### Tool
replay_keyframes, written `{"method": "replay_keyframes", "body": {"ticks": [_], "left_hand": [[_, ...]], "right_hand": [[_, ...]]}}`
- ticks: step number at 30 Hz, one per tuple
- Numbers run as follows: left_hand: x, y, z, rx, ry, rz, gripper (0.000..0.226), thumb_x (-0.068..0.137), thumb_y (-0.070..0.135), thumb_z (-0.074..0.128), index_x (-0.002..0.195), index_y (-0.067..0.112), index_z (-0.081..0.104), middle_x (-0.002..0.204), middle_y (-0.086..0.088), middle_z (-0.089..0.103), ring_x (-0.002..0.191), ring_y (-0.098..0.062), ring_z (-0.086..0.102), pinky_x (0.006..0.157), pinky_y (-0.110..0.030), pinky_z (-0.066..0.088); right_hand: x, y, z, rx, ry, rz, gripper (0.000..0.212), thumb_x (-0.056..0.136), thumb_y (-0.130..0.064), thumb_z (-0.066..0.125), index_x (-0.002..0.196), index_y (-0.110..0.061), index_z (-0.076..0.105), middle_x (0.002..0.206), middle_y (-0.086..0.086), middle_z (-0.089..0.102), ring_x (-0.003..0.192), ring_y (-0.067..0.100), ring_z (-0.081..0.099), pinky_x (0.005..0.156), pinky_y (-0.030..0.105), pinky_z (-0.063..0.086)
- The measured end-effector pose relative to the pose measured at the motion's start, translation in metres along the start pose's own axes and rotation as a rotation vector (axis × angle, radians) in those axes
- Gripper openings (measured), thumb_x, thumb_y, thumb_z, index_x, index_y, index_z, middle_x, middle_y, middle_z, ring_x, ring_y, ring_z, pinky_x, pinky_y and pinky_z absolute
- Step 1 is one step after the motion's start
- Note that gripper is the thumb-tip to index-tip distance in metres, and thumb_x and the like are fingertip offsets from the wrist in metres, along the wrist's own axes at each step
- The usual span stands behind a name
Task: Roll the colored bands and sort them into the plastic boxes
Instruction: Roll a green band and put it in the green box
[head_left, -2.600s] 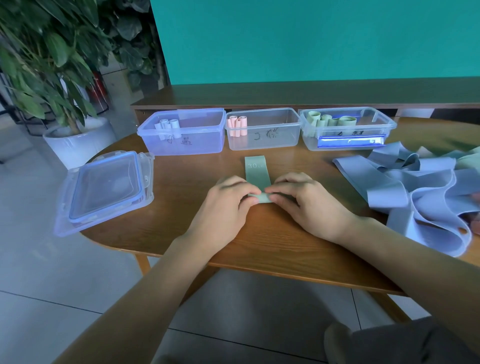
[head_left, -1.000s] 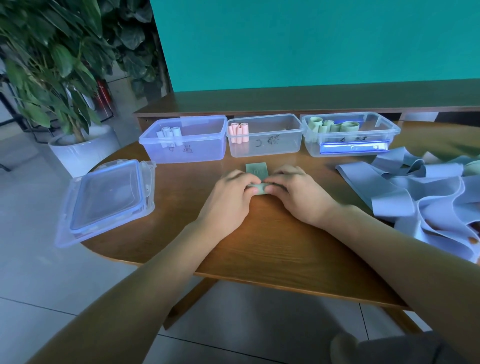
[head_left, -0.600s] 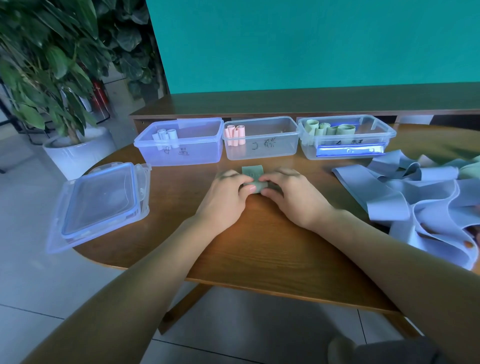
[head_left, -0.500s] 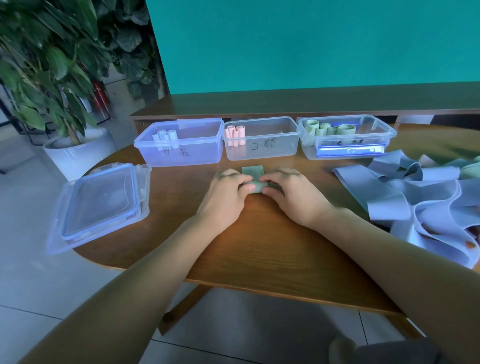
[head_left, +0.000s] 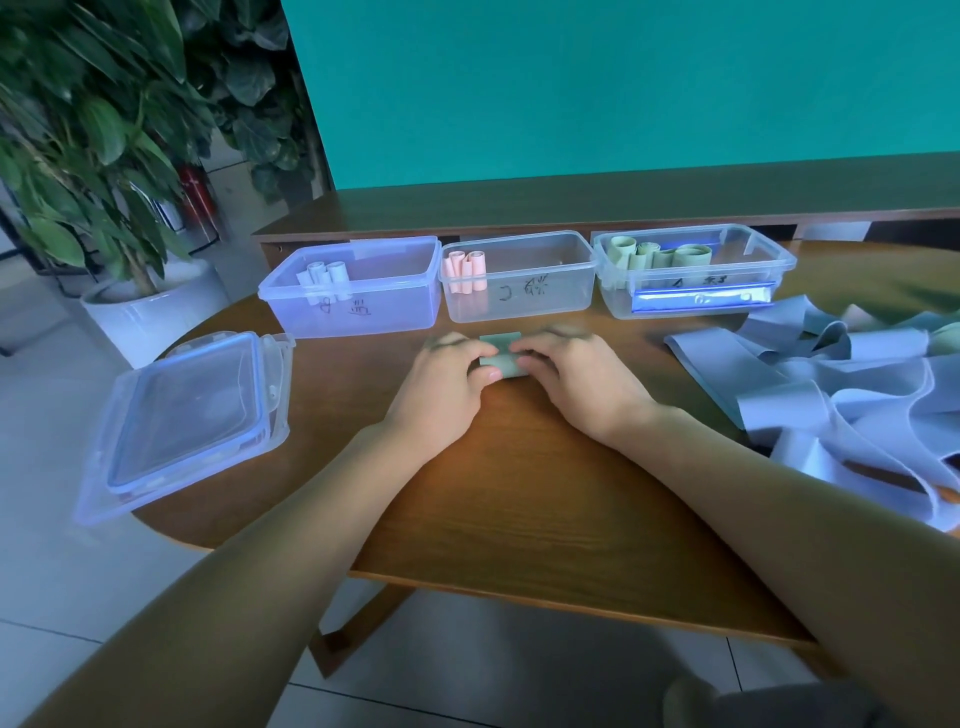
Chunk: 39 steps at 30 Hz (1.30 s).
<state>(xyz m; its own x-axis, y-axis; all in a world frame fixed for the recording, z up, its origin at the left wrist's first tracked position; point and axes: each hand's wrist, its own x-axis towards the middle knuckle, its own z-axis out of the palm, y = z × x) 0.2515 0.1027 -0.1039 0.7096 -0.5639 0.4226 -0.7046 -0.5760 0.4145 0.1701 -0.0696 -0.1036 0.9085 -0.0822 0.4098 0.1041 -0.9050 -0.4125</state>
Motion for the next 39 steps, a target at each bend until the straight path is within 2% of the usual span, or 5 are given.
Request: {"method": "replay_keyframes", "body": {"ticks": [7, 13, 25, 30, 39], "left_hand": [[0.008, 0.003, 0.006, 0.046, 0.062, 0.013, 0.03, 0.101, 0.017, 0.056, 0.129, 0.013, 0.067, 0.122, -0.002, 0.058, 0.114, -0.016, 0.052, 0.095, -0.014, 0.029], [0.017, 0.005, 0.006, 0.049, 0.128, 0.046, 0.021, 0.101, 0.015, 0.055, 0.11, 0.017, 0.073, 0.11, -0.001, 0.068, 0.099, -0.014, 0.059, 0.08, -0.016, 0.034], [0.039, -0.013, 0.01, 0.053, -0.045, 0.064, 0.027, 0.102, 0.025, 0.054, 0.121, 0.018, 0.071, 0.114, -0.004, 0.064, 0.11, -0.02, 0.05, 0.093, -0.033, 0.044], [0.042, -0.014, 0.015, 0.018, -0.001, 0.006, 0.035, 0.102, 0.026, 0.054, 0.134, 0.015, 0.063, 0.121, -0.003, 0.054, 0.115, -0.016, 0.047, 0.093, -0.015, 0.028], [0.041, -0.015, 0.013, -0.039, 0.053, 0.038, 0.03, 0.096, 0.017, 0.065, 0.126, 0.017, 0.066, 0.125, 0.0, 0.052, 0.109, -0.012, 0.054, 0.097, -0.02, 0.04]], "right_hand": [[0.01, 0.001, 0.0, -0.059, -0.09, 0.065, 0.037, 0.105, -0.04, 0.047, 0.14, -0.031, 0.058, 0.14, -0.004, 0.056, 0.132, 0.024, 0.043, 0.11, 0.046, 0.036], [0.022, 0.004, 0.002, -0.086, -0.119, 0.11, 0.036, 0.108, -0.044, 0.035, 0.132, -0.038, 0.061, 0.138, -0.007, 0.048, 0.128, 0.022, 0.036, 0.103, 0.042, 0.029], [0.032, 0.009, 0.008, 0.015, 0.011, 0.098, 0.023, 0.104, -0.033, 0.051, 0.123, -0.024, 0.063, 0.121, -0.001, 0.06, 0.113, 0.023, 0.051, 0.102, 0.046, 0.043], [0.037, 0.012, 0.01, -0.038, -0.043, 0.122, 0.036, 0.104, -0.039, 0.05, 0.138, -0.027, 0.056, 0.132, -0.001, 0.057, 0.125, 0.024, 0.046, 0.106, 0.046, 0.038], [0.05, 0.013, 0.012, -0.081, -0.094, 0.181, 0.039, 0.108, -0.042, 0.035, 0.141, -0.03, 0.054, 0.137, 0.0, 0.055, 0.127, 0.026, 0.043, 0.104, 0.047, 0.03]]}}
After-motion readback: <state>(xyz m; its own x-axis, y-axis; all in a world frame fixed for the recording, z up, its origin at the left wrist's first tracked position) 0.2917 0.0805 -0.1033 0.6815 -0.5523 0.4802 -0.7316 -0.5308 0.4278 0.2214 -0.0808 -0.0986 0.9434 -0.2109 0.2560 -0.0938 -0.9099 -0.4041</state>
